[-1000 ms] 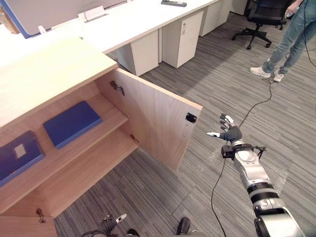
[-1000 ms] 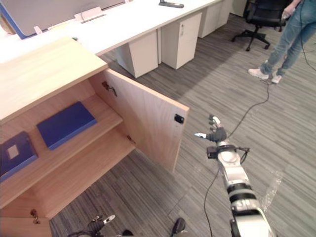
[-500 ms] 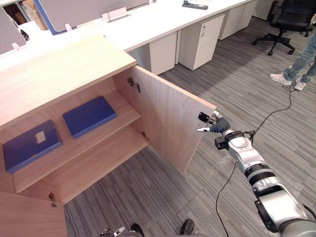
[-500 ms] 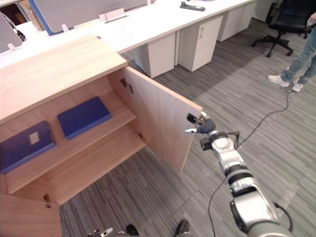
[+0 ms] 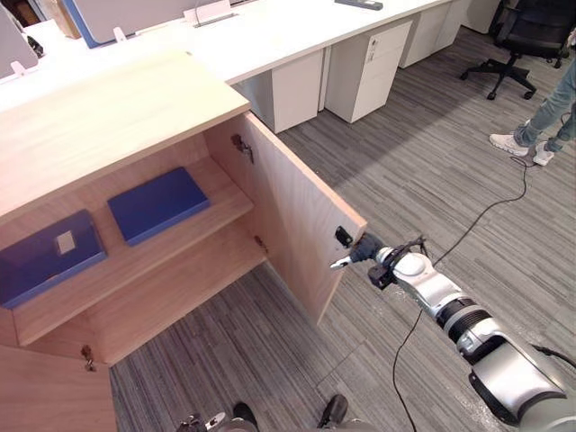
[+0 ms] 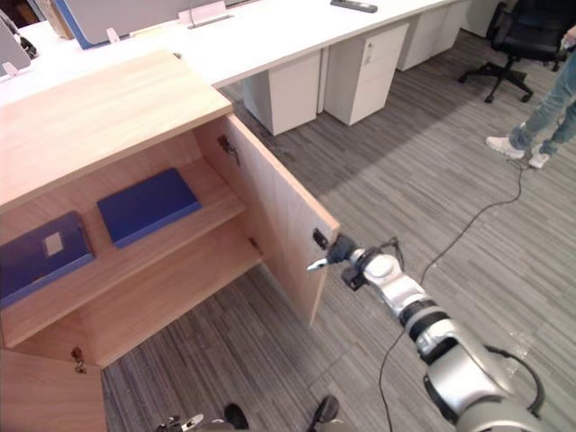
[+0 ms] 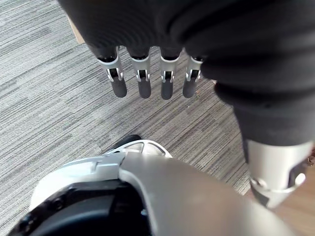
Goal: Walk over to the cabinet, pick up the folder, carry it to the office cabinet, place the folder inside the office cabinet, then close the office cabinet door
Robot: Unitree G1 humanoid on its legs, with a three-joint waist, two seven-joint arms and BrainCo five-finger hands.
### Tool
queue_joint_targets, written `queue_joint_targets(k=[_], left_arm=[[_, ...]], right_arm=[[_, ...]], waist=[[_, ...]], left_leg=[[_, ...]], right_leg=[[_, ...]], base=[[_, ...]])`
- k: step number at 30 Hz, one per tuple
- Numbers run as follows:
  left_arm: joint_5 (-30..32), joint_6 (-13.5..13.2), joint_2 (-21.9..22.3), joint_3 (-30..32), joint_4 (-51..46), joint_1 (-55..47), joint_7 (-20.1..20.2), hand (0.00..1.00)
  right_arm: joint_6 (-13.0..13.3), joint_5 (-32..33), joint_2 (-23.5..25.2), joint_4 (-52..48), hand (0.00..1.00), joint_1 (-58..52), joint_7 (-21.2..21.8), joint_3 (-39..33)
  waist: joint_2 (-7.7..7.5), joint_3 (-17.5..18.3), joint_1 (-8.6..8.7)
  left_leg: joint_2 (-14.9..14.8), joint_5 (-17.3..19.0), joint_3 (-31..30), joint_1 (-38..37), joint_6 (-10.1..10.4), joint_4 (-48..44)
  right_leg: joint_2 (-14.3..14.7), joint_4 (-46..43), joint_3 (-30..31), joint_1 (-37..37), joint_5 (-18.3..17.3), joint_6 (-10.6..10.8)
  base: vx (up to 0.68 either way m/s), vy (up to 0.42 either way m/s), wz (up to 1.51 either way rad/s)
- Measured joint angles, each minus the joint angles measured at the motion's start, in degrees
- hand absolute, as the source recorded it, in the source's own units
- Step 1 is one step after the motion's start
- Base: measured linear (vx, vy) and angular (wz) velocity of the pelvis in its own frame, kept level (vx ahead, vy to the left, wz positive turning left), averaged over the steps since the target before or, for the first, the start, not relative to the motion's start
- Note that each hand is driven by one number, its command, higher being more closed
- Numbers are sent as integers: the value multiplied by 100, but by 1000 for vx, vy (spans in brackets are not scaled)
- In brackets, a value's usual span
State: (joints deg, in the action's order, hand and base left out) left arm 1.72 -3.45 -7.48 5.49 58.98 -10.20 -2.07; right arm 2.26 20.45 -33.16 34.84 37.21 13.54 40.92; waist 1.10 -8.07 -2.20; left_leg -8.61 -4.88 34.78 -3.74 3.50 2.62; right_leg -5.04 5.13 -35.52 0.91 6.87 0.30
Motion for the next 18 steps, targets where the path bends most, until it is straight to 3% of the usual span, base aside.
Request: queue_joint_targets(k=[4,6,7,10,12,18], left_arm=[[6,-22,-24,76,15,40,-7,0],[119,-31,-24,211,79,66,-7,0],[160,-40,-25,259,114,81,-7,0],[265,-38,-24,380,136,168,-5,0],[312,-31,-76,476,164,178,-5,0],[337,26,-159,681,240,198,-6,0]], right_arm=[[-2,-377,-491,-1047,0,470,190,1293],[14,-438,-688,-1949,0,831,725,2263],[6,-442,-643,-2078,0,850,728,2380],[21,-540,-444,-2475,0,1074,1496,2918],[26,-843,-290,-2652,0,1021,1943,3461],[13,-1074,-255,-2673,0,951,2137,3551]], waist=[[-78,9,1],[-147,59,-11],[-170,76,-17],[-233,113,-91],[-368,198,-120],[-605,328,-143]], left_leg=[[-53,-24,22,92,16,-13],[-95,-34,35,90,21,-14],[-108,-36,31,89,21,-15],[-121,-43,18,97,24,-14],[-115,-58,-3,161,20,-19],[-89,-112,-18,179,-21,-4]], right_leg=[[30,0,35,-98,2,-8],[82,1,77,-107,-11,-28],[95,1,92,-111,-13,-31],[105,-3,106,-114,-14,-32],[94,1,105,-167,-15,-32],[70,4,116,-184,-2,-54]], base=[[-49,-1,-4],[-26,-18,-7],[-23,-12,-6],[-13,7,2],[-65,33,5],[-85,22,1]])
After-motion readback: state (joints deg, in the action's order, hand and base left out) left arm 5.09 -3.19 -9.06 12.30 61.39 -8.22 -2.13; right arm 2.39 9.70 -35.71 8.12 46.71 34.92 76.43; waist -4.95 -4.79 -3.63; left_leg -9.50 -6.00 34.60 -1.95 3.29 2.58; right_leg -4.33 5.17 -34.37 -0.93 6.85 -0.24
